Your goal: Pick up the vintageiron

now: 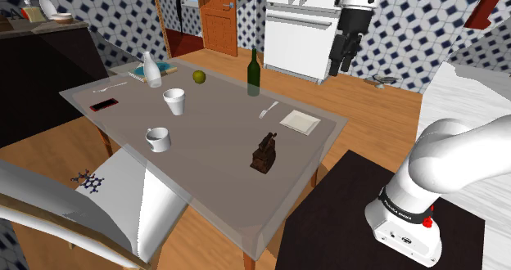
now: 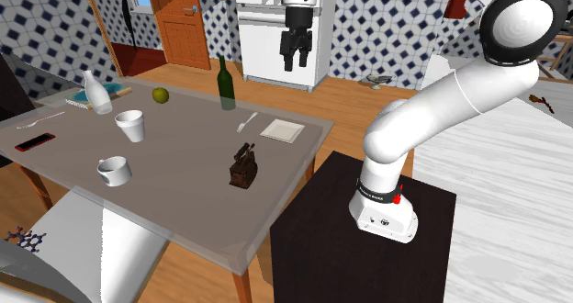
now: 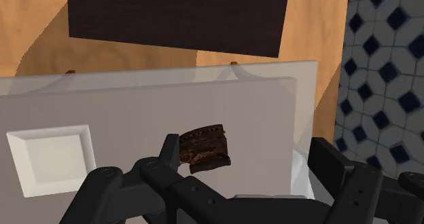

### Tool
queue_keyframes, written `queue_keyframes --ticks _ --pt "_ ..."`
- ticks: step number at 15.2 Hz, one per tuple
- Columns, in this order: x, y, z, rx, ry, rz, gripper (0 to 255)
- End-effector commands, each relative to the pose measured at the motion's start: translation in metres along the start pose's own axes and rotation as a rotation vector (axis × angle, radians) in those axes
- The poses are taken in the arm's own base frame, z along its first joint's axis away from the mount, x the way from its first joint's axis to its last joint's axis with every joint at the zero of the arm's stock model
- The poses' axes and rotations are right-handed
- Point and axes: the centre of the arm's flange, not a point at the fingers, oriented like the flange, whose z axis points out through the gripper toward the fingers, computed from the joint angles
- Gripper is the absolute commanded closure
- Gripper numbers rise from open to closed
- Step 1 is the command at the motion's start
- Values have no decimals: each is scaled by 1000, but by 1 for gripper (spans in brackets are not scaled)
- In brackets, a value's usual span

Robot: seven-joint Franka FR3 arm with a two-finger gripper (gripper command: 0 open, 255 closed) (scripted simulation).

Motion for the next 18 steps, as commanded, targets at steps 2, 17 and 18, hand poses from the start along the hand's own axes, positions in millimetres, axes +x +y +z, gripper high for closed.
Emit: queue_keyframes --ticks 2,17,18 --pt "6 -3 11 -2 7 32 0" --pt "107 -15 172 -33 107 507 0" --pt "114 -14 183 -36 114 538 0"
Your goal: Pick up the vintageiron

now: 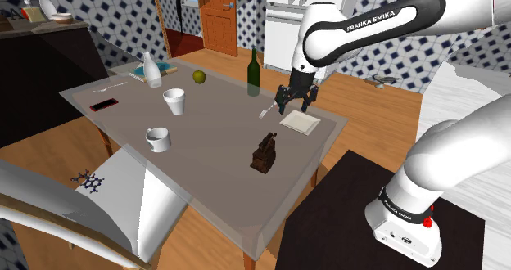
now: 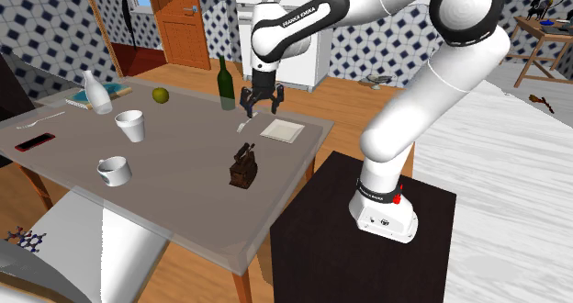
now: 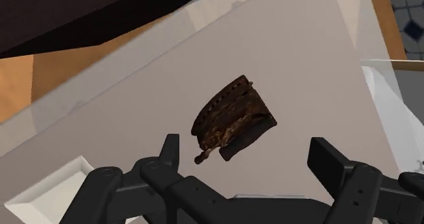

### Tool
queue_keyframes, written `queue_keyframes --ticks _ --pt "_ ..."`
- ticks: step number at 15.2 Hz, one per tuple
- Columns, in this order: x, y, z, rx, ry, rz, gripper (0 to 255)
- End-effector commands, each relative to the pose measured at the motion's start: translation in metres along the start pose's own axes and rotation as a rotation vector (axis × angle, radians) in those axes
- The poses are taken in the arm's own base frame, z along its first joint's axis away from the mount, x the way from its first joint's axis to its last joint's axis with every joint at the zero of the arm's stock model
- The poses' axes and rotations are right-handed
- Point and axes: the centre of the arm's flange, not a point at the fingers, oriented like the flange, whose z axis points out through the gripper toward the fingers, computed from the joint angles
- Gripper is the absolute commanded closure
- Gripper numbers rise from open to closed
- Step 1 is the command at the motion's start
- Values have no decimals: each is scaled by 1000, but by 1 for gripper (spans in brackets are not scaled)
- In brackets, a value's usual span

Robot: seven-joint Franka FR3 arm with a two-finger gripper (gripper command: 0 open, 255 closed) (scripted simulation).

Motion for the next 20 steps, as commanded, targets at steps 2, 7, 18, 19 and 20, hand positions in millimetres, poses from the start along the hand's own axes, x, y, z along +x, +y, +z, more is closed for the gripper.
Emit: queue_keyframes --ticks 2,7,18,19,20 --pt "19 -11 33 -4 23 98 0" --pt "52 -18 87 -14 56 257 0" --pt "93 -17 176 -26 95 443 0" --pt "93 -16 181 -26 95 443 0" --pt "93 -16 186 -26 95 443 0"
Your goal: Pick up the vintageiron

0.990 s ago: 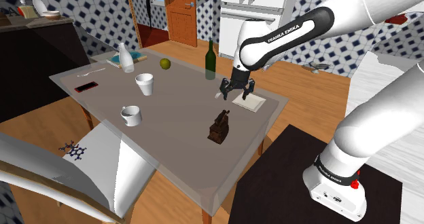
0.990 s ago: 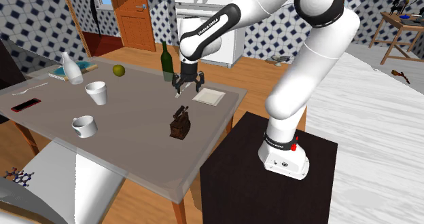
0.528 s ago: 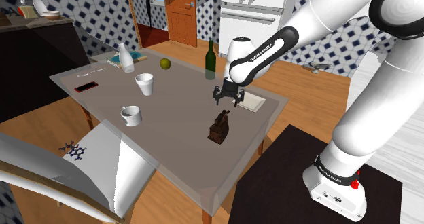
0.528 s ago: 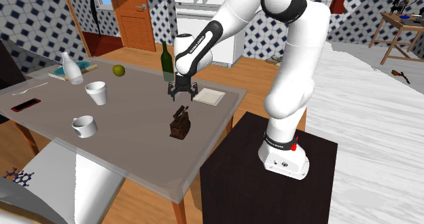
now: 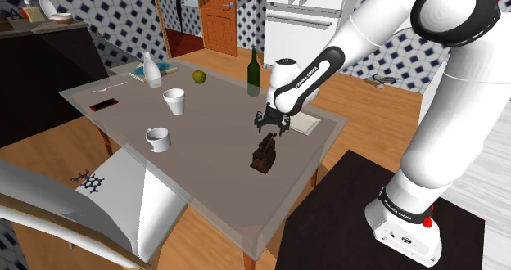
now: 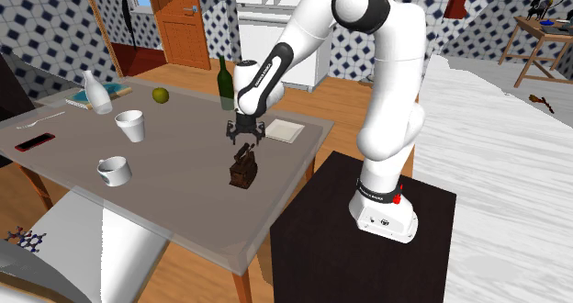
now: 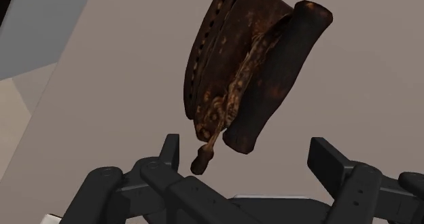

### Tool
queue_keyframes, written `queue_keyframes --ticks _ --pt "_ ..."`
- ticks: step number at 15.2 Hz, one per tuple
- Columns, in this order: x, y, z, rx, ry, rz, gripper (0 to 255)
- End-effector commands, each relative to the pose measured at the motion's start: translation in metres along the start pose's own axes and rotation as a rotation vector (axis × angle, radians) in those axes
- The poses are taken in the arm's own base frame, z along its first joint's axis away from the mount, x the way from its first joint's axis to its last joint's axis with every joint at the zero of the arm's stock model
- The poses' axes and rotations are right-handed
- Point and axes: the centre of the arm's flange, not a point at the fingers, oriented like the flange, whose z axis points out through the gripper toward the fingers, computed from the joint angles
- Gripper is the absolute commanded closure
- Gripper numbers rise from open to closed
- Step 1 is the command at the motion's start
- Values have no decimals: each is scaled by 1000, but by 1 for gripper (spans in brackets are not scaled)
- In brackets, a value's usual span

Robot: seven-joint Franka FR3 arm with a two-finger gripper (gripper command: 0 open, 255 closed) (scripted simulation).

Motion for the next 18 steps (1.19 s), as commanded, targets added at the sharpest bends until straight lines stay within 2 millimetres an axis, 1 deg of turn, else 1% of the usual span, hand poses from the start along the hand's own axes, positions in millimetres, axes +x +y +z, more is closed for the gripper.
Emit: queue_keyframes --ticks 1,2,3,12,18 --pt "-1 1 8 0 0 0 0" --pt "-1 1 8 0 0 0 0" --pt "-2 2 9 1 0 0 255" --pt "-1 1 8 0 0 0 255" --pt "0 -2 -23 0 0 0 255"
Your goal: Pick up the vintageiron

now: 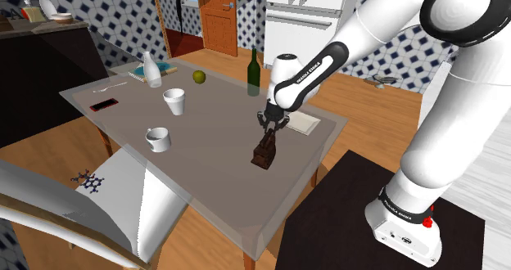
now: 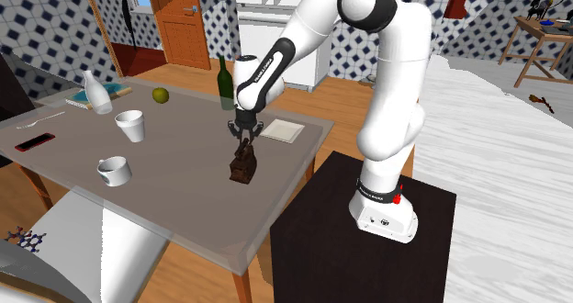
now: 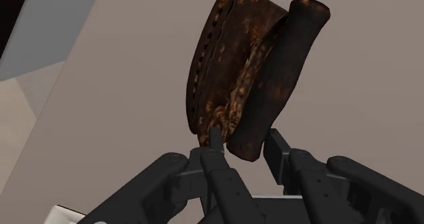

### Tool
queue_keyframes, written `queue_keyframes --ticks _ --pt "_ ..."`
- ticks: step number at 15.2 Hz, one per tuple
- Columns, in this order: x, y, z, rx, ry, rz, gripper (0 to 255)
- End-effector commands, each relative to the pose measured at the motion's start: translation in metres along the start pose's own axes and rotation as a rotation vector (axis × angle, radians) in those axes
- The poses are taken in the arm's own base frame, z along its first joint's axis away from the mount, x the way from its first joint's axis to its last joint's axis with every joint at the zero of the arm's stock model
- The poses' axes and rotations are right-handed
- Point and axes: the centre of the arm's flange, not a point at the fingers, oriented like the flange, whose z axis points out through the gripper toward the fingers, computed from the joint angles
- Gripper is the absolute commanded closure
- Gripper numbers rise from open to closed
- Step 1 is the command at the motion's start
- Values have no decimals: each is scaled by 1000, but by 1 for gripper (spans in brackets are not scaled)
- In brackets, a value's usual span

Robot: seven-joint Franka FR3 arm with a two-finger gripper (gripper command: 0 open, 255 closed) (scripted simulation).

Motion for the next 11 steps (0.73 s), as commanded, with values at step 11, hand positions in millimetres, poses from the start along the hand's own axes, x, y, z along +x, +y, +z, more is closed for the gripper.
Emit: queue_keyframes --ticks 11 --pt "4 -6 -54 0 0 0 255"
